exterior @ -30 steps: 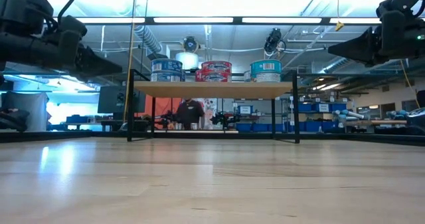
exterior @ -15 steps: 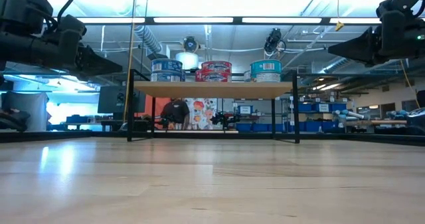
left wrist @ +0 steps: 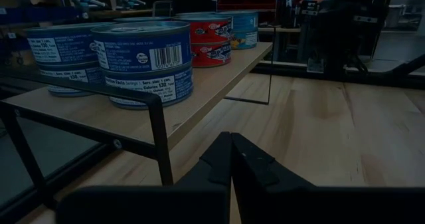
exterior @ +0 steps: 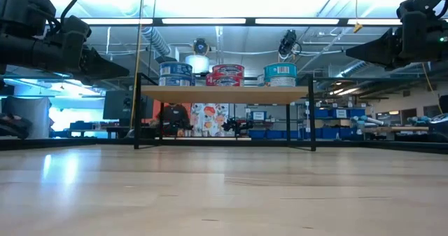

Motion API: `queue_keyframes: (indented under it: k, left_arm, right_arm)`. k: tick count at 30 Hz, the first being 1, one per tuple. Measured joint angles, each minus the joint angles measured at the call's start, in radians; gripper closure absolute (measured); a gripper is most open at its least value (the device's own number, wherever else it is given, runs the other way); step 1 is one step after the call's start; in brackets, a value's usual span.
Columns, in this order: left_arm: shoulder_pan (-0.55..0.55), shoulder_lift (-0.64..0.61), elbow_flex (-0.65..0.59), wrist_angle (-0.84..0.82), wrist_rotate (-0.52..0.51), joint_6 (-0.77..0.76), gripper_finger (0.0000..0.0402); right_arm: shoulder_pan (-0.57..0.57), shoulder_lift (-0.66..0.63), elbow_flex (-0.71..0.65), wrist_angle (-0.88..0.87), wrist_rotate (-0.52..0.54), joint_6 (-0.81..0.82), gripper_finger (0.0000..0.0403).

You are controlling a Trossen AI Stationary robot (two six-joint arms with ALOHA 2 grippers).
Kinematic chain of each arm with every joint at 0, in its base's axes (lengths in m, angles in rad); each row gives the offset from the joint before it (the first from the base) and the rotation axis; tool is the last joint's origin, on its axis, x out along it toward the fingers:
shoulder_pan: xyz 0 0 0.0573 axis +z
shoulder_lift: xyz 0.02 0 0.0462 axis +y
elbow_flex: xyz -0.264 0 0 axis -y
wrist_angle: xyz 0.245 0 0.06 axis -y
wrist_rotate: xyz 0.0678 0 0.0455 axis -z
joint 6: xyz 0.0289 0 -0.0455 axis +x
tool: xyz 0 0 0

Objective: Stack canned seafood by type on shelf
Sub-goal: Return to Home Position

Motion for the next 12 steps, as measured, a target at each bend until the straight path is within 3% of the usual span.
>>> queue_keyframes:
  k: [12]
  left_arm:
    - [0.000,0.000,0.000,0.000,0.000,0.000,0.0389]
  right_arm:
    - [0.000,0.000,0.000,0.000,0.000,0.000,0.0383]
